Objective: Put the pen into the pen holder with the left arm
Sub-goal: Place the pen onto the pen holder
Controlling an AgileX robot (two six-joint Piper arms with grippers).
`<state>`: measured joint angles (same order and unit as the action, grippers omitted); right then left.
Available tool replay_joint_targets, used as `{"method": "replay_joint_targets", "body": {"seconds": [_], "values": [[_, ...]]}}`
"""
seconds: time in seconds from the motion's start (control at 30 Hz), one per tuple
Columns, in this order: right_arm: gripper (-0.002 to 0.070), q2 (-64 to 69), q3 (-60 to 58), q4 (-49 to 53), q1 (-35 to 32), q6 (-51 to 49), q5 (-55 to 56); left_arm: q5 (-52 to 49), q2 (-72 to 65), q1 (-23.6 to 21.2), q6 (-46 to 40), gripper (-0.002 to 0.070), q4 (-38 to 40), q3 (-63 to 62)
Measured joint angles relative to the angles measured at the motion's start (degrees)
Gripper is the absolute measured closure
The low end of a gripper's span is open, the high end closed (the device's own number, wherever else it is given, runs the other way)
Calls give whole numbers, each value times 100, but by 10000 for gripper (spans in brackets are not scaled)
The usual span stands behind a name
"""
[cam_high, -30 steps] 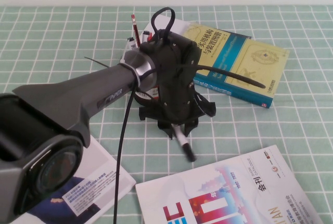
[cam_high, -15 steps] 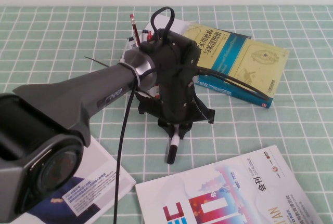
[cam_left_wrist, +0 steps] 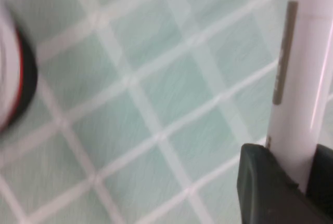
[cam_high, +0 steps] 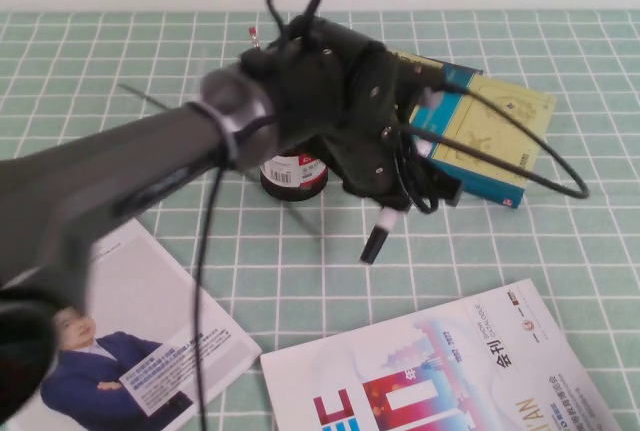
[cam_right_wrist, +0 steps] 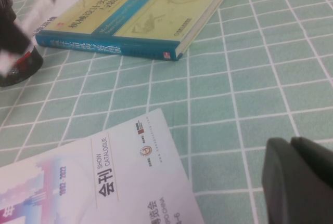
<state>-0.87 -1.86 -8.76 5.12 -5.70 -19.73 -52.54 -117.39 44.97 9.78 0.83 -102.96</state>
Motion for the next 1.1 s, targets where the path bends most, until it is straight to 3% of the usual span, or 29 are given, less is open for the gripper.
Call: {"method": "replay_joint_targets", "body": {"seconds": [0.2,0.5,0.9,1.1], "values": [[696,0,0,0,0,0,0,2894,1152,-36,-148,559,-6,1954],[696,0,0,0,0,0,0,6450,1958,-674,-171,559,-6,3791],[696,0,0,0,0,0,0,7987,1538,-1456,39,559,-36,3924],[696,0,0,0,0,0,0,8209,1161,-1559,199,559,-83,3932]]}}
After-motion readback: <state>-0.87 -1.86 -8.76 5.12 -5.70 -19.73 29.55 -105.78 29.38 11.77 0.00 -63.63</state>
